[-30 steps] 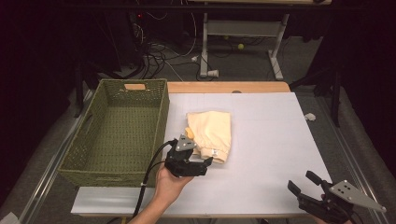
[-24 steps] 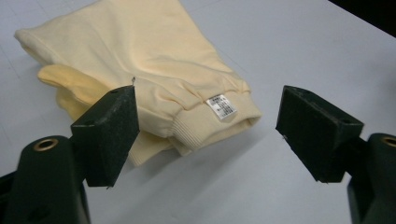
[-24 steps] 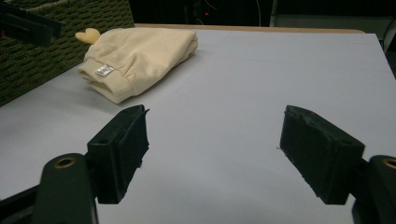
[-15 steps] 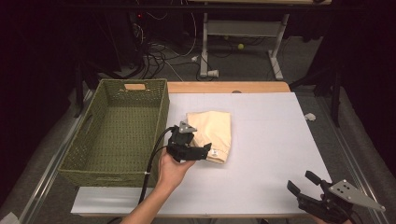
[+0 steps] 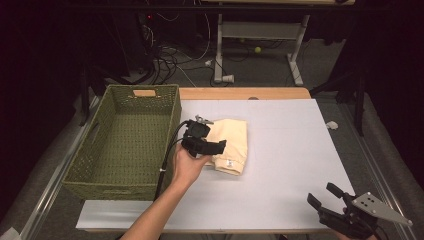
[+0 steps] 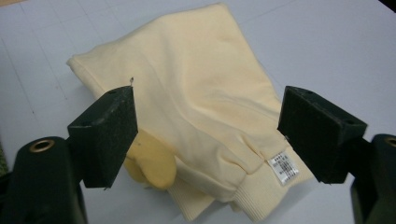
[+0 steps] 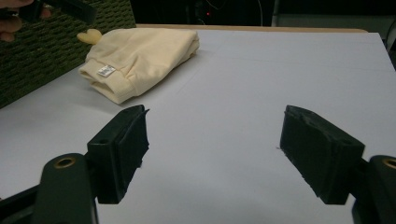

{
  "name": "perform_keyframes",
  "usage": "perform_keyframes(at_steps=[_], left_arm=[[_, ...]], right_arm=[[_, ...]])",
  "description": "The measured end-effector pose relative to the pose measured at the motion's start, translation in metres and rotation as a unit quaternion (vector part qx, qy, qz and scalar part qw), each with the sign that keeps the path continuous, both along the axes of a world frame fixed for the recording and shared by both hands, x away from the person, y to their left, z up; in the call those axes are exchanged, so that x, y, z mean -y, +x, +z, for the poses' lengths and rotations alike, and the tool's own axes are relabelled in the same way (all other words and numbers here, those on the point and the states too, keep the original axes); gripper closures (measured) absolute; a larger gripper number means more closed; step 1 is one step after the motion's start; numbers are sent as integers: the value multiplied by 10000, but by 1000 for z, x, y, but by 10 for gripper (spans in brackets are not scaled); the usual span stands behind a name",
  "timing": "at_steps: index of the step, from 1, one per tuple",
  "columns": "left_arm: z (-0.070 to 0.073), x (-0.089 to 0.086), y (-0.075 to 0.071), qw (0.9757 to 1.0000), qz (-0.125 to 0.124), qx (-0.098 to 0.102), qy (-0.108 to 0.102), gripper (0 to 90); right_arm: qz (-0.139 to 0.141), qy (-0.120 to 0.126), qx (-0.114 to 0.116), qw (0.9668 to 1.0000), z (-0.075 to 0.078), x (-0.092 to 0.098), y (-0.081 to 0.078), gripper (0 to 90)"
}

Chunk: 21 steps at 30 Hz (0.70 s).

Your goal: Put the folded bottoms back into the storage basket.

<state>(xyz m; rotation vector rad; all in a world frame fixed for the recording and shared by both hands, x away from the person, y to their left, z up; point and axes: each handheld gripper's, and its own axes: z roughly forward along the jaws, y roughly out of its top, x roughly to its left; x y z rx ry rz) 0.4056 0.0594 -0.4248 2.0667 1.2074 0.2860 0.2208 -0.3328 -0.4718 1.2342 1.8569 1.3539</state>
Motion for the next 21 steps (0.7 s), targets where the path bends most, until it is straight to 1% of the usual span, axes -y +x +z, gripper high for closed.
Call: perform_keyframes(at_steps=[4, 8, 9, 10, 11, 16, 21], left_arm=[[-3, 5, 10, 9998, 35, -146, 120, 176], [-6, 10, 20, 9995, 72, -249, 191, 167], [-7, 11, 24, 9992, 80, -307, 231, 162], [-7, 11, 24, 9992, 80, -307, 231, 159], [-8, 12, 27, 9991, 95, -338, 245, 155], [-16, 11, 40, 9978, 236, -520, 328, 154], [-24, 6, 51, 9967, 316, -669, 331, 146]], right_arm=[[27, 5, -2, 10000, 0, 0, 0, 239], [63, -2, -32, 10000, 0, -1, 1, 239], [67, 2, -32, 10000, 0, -1, 1, 239], [71, 1, -32, 10000, 0, -1, 1, 239], [71, 1, -32, 10000, 0, -1, 1, 239], [98, -9, -39, 9999, -1, -1, 1, 239], [126, -10, -48, 9999, -1, -2, 2, 239]])
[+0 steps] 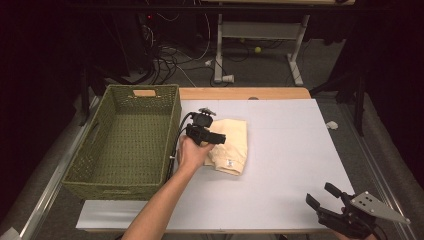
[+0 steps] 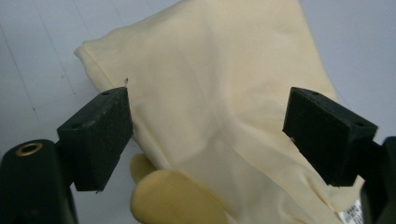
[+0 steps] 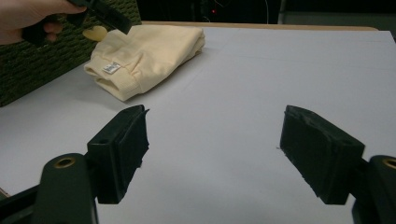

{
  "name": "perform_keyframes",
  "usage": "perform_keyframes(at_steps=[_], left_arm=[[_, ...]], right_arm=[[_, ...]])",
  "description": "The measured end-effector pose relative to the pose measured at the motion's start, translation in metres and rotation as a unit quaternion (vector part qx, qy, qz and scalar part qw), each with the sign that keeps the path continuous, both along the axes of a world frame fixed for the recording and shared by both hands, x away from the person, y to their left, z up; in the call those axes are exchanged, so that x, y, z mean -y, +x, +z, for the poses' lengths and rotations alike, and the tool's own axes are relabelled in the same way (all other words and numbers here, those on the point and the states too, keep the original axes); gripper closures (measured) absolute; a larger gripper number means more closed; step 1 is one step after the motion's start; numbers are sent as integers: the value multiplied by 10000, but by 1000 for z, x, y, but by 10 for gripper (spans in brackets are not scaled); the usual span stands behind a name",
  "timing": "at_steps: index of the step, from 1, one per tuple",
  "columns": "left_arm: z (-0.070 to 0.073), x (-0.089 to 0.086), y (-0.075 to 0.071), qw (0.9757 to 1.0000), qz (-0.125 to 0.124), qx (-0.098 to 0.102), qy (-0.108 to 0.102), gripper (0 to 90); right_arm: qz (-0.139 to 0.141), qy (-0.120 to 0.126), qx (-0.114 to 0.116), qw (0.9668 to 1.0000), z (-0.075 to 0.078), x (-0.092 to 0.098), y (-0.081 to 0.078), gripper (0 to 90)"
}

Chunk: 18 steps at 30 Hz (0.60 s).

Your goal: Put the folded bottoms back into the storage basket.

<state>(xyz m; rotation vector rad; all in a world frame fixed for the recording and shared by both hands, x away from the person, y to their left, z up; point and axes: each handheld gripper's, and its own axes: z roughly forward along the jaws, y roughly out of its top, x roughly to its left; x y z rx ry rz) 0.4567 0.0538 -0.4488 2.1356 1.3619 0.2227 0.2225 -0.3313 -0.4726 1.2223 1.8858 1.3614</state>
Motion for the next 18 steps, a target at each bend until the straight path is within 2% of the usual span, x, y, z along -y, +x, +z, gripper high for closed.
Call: perform_keyframes(at_steps=[3, 7, 10, 13, 18], left_arm=[[-6, -1, 4, 10000, 4, -73, 62, 146], [-16, -7, 12, 9993, 116, -360, -80, 146], [-21, -9, 15, 9989, 158, -429, -96, 146], [-28, -9, 19, 9981, 149, -583, -117, 145], [-38, -8, 24, 9957, 157, -826, -392, 135]], right_arm=[[3, 3, -5, 10000, 0, 0, 0, 239], [3, -13, -9, 10000, 0, 0, 0, 239], [-1, -14, -10, 10000, 0, -1, 0, 239], [-3, -12, -11, 10000, 0, 0, 0, 239], [2, -24, -17, 10000, 0, -1, 0, 239]])
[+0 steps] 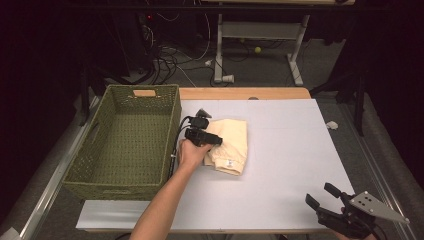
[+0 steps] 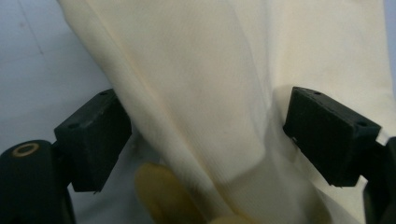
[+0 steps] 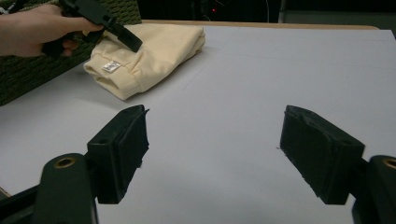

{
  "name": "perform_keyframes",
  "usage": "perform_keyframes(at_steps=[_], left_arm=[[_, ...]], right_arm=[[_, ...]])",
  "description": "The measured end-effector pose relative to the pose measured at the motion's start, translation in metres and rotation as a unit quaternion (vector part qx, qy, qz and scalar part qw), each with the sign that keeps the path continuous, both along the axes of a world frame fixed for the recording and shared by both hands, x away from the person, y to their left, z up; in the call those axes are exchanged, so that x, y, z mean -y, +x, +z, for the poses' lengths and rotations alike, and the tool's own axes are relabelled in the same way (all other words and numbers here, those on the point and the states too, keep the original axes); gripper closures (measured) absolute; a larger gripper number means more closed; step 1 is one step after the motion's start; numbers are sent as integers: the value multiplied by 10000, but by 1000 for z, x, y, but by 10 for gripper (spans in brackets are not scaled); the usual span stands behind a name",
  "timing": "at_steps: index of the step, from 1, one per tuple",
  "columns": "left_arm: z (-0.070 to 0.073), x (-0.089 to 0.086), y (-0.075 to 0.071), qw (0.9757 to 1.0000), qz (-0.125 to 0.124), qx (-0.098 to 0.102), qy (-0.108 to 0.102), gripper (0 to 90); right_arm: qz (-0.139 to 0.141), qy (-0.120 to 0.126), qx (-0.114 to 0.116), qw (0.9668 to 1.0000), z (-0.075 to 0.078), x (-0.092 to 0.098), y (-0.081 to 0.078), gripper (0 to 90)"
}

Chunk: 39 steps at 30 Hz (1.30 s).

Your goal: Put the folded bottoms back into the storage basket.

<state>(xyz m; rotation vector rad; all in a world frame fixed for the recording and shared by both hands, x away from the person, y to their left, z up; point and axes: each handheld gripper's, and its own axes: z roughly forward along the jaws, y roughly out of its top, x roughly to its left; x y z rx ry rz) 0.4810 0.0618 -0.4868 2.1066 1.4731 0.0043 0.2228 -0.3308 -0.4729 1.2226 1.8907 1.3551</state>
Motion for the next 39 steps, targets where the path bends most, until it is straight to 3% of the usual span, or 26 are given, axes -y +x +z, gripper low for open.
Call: perform_keyframes(at_steps=[5, 9, 21, 32, 39], left_arm=[[-8, -1, 3, 9995, 44, -146, -287, 133], [-8, 0, 2, 9996, -46, -129, -249, 142], [-9, 10, -3, 9988, -255, -79, -417, 287], [-8, 10, -3, 9961, -350, -388, -705, 457], [-6, 10, -5, 9955, -466, -347, -744, 558]], right_arm=[[12, 1, -14, 10000, 0, 0, 0, 239], [38, -18, -11, 10000, 0, -1, 1, 239], [45, -48, -20, 10000, 0, -2, 1, 239], [63, -73, -31, 9999, -1, -3, 2, 239], [78, -100, -44, 9999, -1, -4, 3, 239]])
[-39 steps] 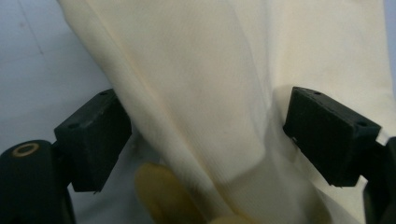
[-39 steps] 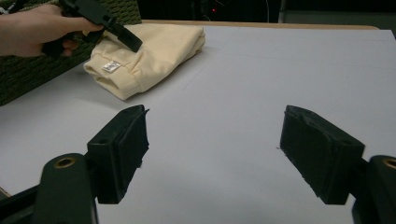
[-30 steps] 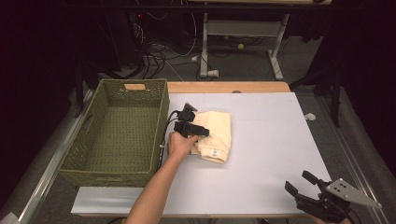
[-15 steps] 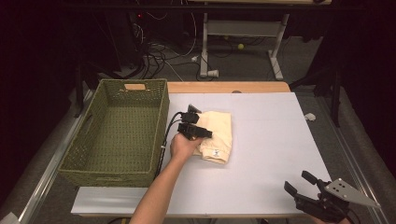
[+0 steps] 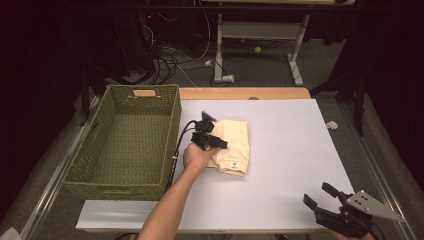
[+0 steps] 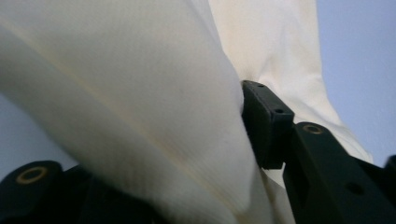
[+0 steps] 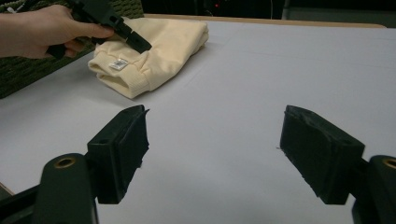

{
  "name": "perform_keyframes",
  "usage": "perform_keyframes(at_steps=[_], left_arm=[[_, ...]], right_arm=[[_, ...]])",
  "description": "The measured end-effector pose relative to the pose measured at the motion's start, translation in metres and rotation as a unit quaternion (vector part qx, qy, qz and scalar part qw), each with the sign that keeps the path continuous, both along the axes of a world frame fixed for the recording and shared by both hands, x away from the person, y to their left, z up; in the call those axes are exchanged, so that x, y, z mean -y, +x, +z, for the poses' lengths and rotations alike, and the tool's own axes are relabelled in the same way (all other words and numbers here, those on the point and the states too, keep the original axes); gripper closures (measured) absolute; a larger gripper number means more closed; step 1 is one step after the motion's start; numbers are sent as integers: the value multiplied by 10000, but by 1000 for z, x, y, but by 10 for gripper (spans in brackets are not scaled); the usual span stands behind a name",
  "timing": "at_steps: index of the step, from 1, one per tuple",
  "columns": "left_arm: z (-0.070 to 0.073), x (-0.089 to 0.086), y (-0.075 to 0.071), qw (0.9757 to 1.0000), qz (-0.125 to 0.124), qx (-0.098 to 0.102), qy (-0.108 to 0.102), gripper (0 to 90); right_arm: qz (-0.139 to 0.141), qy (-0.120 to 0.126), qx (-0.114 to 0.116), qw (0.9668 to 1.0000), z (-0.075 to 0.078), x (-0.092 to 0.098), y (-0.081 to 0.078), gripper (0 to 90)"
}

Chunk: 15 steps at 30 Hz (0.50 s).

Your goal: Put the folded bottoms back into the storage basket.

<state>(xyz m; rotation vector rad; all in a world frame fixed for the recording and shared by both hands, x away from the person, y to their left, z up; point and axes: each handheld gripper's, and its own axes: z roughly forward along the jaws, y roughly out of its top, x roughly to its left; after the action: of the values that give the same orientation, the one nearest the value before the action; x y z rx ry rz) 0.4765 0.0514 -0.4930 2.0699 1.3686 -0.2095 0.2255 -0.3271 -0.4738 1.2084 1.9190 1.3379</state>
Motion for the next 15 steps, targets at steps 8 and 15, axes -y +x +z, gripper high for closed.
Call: perform_keyframes(at_steps=[8, 15], left_arm=[[5, 2, -4, 9999, -45, 140, 91, 650], [11, 4, -6, 9997, -45, 197, 108, 665]], right_arm=[[2, -4, -5, 10000, 0, 0, 0, 239], [5, 11, 10, 10000, 0, 1, 0, 240]])
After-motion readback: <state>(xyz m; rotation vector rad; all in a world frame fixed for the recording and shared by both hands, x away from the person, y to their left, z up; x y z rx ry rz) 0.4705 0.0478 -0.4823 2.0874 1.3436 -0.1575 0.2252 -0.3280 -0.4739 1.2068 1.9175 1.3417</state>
